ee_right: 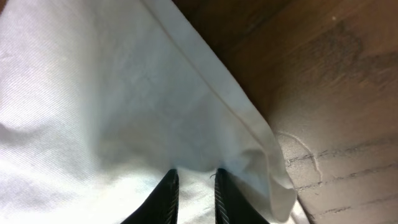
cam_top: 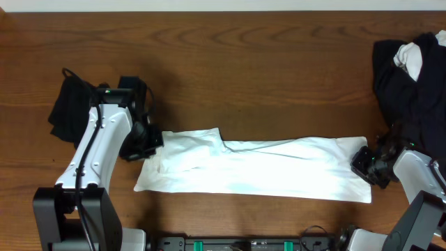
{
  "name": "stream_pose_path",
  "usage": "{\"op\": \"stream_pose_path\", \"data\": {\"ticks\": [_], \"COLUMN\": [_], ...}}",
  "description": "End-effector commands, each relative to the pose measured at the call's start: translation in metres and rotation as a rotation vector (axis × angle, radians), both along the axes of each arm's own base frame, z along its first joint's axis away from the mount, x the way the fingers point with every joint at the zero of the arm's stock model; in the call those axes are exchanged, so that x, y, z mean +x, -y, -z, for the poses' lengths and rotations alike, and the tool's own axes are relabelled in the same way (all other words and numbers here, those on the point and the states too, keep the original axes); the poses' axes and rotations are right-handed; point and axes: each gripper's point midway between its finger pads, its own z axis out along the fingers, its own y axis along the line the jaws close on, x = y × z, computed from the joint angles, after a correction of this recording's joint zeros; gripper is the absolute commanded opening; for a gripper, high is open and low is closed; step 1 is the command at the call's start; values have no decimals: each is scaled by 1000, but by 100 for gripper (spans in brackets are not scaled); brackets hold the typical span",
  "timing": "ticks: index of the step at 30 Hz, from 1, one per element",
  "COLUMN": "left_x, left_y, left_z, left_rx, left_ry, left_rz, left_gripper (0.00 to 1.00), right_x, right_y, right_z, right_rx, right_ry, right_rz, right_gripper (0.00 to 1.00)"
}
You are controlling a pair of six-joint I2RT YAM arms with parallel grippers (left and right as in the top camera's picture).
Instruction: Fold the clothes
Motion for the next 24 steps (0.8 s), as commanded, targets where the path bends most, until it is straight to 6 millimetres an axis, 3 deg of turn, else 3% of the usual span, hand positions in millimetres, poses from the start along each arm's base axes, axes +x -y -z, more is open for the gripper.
{"op": "stream_pose_path", "data": {"ticks": [1,3,8,11,19,21,24], "left_x": [11,17,18,18,15,17,22], "left_y": [15,17,17,18,29,33,49], "left_z": [-1,-1,2,10,37,39,35], "left_rx": [-91,-106,-105,-111,-176,-203,-303], "left_ry": [46,73,79,86,64,65,98], "left_rz": [-2,-2,-2,-2,-7,21,68], "left_gripper": [23,28,29,34,35,33,9], "right_x": [-6,-7,-7,-7,-8,-8,-8], "right_y": [1,1,1,1,0,0,0], "right_z": [5,5,5,5,5,5,6], "right_rx": [-15,-14,-14,-14,-13,-12,-12], "right_ry": [-24,-26,-26,-26,-29,-30,-30], "right_rz": [-13,-14,-13,-13,-14,-13,-13], "right_gripper": [19,19,19,19,19,19,19]}}
